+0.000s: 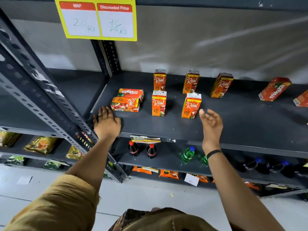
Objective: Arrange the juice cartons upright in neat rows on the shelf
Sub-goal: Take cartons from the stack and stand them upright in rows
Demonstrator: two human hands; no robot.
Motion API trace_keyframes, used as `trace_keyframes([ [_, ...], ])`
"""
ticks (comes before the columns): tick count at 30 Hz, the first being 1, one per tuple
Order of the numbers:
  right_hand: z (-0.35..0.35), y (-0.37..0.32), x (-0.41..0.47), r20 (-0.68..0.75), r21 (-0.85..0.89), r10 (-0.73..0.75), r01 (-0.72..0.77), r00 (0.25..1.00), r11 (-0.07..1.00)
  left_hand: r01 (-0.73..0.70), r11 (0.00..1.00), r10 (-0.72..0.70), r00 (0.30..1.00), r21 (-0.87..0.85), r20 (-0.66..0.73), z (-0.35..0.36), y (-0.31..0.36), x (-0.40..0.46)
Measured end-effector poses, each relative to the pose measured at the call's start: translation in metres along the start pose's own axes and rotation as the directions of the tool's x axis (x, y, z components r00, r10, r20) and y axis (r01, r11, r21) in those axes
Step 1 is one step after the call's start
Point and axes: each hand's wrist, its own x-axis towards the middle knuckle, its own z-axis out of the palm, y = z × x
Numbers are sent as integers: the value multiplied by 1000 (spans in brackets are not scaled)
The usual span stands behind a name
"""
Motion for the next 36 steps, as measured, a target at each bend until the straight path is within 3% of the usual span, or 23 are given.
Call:
trace_keyframes([
  [3, 28, 9, -30, 44, -131, -75, 80, 996, 988, -1, 1000, 1, 1000, 3, -7, 0, 0, -1],
  [6, 67, 15, -51, 298, -310, -162, 255, 941, 916, 0, 1000, 0, 1000, 8, -4, 0, 0, -1],
  [10, 128, 9, -62, 595, -425, -90, 407, 799, 809, 7, 1000, -7, 1000, -8, -13, 0, -1, -1],
  [14, 176, 5, -47, 745, -545, -85, 678, 661, 493, 2, 1000, -3, 1000, -21, -24, 0, -2, 0],
  [18, 199, 10, -30, 802, -590, 35, 783, 596, 194, 2, 1000, -2, 1000, -29, -23, 0, -3, 1],
  [23, 194, 30, -27, 833, -552, 51, 833, 550, 27, -1, 1000, 0, 999, -27, -35, 2, -3, 1],
  [29, 181, 37, -44, 795, -588, -107, 802, 597, 104, -1, 1000, 1, 999, -25, -32, 1, -3, 0],
  [36, 173, 17, -63, 685, -512, -195, 654, 702, 557, -6, 1000, 6, 999, -24, -32, 1, -3, -1],
])
